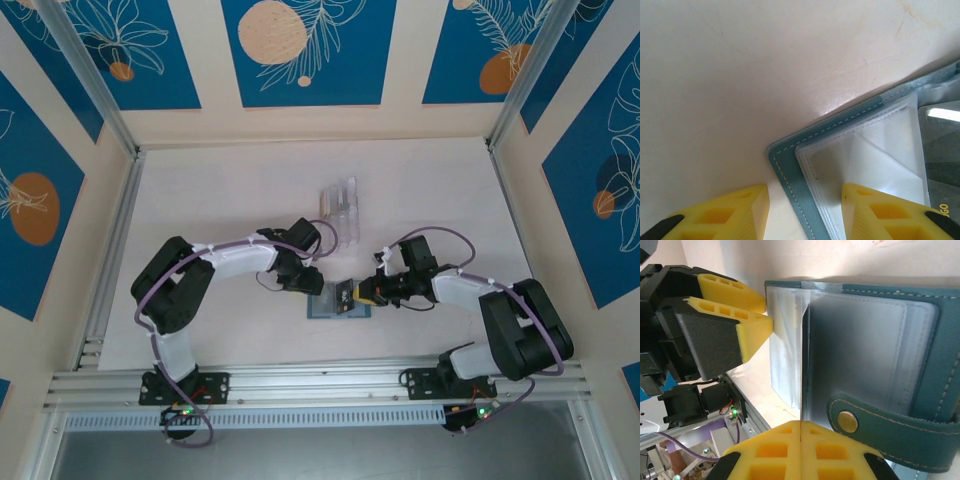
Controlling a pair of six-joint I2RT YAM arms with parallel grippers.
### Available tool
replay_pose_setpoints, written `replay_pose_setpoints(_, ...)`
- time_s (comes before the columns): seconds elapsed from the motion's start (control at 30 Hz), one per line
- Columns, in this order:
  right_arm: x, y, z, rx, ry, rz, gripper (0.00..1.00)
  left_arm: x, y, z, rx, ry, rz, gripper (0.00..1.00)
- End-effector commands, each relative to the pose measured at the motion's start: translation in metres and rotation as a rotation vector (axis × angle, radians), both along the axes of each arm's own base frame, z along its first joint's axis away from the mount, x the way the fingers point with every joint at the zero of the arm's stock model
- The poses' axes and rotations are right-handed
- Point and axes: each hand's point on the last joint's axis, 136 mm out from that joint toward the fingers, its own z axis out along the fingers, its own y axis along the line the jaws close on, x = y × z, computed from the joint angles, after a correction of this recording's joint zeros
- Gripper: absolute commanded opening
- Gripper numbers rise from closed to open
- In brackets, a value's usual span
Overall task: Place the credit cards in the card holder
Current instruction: Insert the credit card into the card slot.
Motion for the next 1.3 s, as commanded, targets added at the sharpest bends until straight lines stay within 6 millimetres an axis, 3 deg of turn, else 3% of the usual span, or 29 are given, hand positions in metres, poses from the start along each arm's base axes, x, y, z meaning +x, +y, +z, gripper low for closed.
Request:
replay_pose_setpoints(0.0,-0.007,0.003,-0.004,0.016,0.031,0.016,0.00,-0.019,0.018,-0.029,0.088,0.066,0.004,0.42)
replay_pose_setpoints(0.27,-0.009,0.004,-0.006,0.011,0.049,0.020,0.00,-0.020,0.018,-0.032,0.083,0.072,0.005,0.42)
replay_pose_setpoints(0.7,-0.006,0.007,-0.006,0.018,0.053,0.030,0.23,-0.021,0.019,-0.036,0.090,0.079,0.003,0.42)
replay_pose_setpoints(0.87,0.001,0.008,-0.008,-0.007,0.042,0.029,0.21,-0.022,0.020,-0.037,0.092,0.082,0.003,0.42)
replay_pose_setpoints(1.1,0.004,0.014,-0.008,0.004,0.058,0.042,0.00,-0.023,0.021,-0.038,0.096,0.083,0.007,0.41)
replay_pose_setpoints(1.27,-0.004,0.014,0.005,0.033,0.040,0.051,0.00,-0.024,0.022,-0.040,0.099,0.087,0.010,0.41)
